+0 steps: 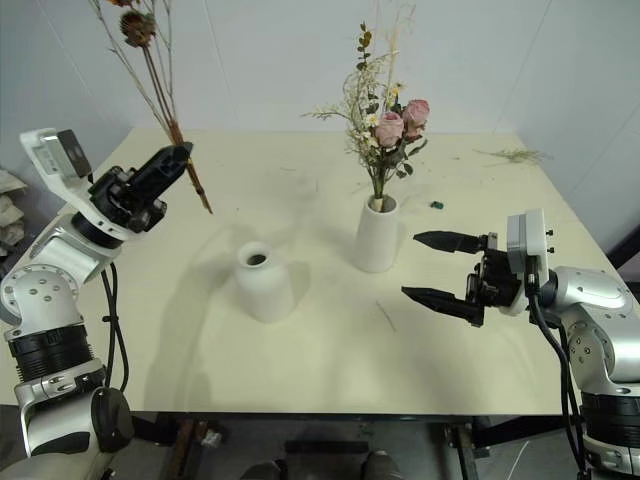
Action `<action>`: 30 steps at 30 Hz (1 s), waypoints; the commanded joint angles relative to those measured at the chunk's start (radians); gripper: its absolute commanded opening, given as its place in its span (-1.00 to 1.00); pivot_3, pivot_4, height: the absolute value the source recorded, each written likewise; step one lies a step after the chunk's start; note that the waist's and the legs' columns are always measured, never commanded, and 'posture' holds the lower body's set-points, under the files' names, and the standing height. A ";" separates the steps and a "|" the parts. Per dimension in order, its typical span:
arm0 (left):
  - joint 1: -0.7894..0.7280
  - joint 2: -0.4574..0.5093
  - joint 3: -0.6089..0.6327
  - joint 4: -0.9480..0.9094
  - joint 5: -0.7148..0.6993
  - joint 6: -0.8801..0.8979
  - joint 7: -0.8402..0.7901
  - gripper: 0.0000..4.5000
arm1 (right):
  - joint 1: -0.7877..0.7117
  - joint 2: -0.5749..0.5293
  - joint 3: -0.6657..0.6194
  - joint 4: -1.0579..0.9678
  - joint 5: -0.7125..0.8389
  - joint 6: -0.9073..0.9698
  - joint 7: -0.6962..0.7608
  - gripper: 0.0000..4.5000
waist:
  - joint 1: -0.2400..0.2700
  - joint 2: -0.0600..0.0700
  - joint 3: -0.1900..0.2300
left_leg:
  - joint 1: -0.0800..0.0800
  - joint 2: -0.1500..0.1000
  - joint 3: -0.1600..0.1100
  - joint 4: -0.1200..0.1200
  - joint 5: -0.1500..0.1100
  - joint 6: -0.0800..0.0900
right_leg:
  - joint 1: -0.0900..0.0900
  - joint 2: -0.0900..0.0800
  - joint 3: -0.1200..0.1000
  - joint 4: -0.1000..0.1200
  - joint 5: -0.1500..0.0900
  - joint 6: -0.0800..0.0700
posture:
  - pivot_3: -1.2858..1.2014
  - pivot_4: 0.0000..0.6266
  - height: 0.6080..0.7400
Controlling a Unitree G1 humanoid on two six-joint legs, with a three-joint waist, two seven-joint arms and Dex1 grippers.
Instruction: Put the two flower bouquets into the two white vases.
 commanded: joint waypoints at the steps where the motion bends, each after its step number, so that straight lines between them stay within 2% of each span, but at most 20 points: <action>1: 0.030 -0.003 -0.058 -0.026 0.044 -0.105 -0.071 -0.98 | 0.006 0.004 -0.033 -0.029 0.004 -0.020 -0.022 1.00 | 0.001 0.000 0.000 | 0.000 0.000 0.000 0.000 0.000 0.000 | 0.000 0.000 0.000 0.000 0.000 0.000 | 0.03 -0.52 1.00; 6: 0.040 -0.057 -0.112 0.050 0.132 -0.296 -0.115 -0.98 | 0.008 0.006 -0.032 -0.032 0.005 -0.026 -0.041 1.00 | 0.001 0.000 0.000 | 0.000 0.000 0.000 0.000 0.000 0.000 | 0.000 0.000 0.000 -0.001 0.000 0.000 | 0.03 -0.52 1.00; 9: 0.039 -0.077 -0.140 0.072 0.142 -0.331 -0.133 -0.98 | 0.011 0.006 -0.030 -0.040 0.007 -0.026 -0.050 1.00 | 0.001 0.000 0.000 | 0.000 0.000 0.000 0.000 0.000 0.000 | 0.000 0.000 0.000 -0.001 0.000 0.000 | 0.03 -0.52 1.00; 24: 0.104 -0.074 -0.200 0.111 0.169 -0.381 -0.186 -0.98 | 0.047 0.007 -0.045 -0.085 0.018 -0.019 -0.109 1.00 | 0.001 0.000 0.000 | -0.001 0.000 0.000 0.000 0.000 0.000 | 0.000 0.000 0.000 -0.002 0.000 0.000 | 0.03 -0.52 1.00; 30: 0.095 -0.102 -0.208 0.166 0.187 -0.431 -0.197 -0.98 | 0.050 0.013 -0.043 -0.091 0.020 -0.022 -0.124 1.00 | 0.001 0.000 0.000 | 0.000 0.000 0.000 0.000 0.000 0.000 | 0.000 0.000 0.000 -0.002 0.000 0.000 | 0.03 -0.52 1.00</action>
